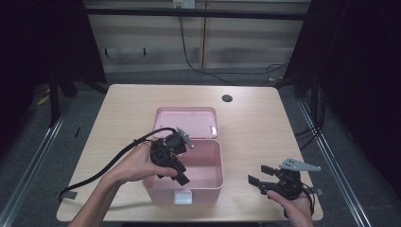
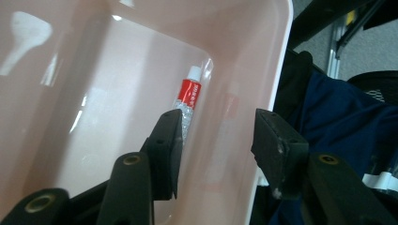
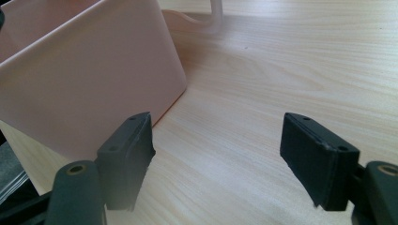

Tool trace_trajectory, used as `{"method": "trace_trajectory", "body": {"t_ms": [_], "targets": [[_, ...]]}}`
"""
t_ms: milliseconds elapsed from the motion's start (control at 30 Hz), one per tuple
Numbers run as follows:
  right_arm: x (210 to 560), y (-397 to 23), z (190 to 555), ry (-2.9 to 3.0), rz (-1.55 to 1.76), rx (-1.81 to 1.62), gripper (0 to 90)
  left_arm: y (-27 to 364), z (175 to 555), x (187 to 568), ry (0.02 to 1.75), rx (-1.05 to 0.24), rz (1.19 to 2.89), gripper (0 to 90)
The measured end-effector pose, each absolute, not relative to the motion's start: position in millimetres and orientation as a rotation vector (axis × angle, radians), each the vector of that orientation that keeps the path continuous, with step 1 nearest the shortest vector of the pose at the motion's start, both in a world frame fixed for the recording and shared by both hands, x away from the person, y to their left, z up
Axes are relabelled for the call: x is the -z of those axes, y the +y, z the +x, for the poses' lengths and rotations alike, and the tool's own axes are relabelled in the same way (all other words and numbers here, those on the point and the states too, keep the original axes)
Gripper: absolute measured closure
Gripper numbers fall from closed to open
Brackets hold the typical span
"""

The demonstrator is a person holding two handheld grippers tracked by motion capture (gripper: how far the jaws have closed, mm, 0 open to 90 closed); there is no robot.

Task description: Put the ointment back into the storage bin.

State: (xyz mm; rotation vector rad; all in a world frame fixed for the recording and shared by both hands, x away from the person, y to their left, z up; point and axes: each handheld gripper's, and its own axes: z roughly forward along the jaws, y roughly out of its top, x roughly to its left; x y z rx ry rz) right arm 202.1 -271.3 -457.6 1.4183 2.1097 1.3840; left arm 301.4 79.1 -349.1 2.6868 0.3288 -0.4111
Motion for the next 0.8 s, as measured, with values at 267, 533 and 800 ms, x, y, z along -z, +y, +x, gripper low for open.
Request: {"method": "trace_trajectory", "body": {"t_ms": [267, 533, 800], "targets": [[457.5, -271.1, 201.8, 2.113, 1.412, -1.386, 25.7, 96.5, 298.8, 338.9, 0.37, 0.362, 2.621, 49.7], [458.1, -271.3, 202.7, 2.111, 1.415, -1.376, 25.6, 127.6, 298.0, 335.5, 0.425, 0.323, 2.6, 47.9], [458.1, -271.6, 202.1, 2.107, 1.424, -1.38, 25.6, 152.2, 292.8, 326.4, 0.473, 0.277, 2.551, 45.2]]}}
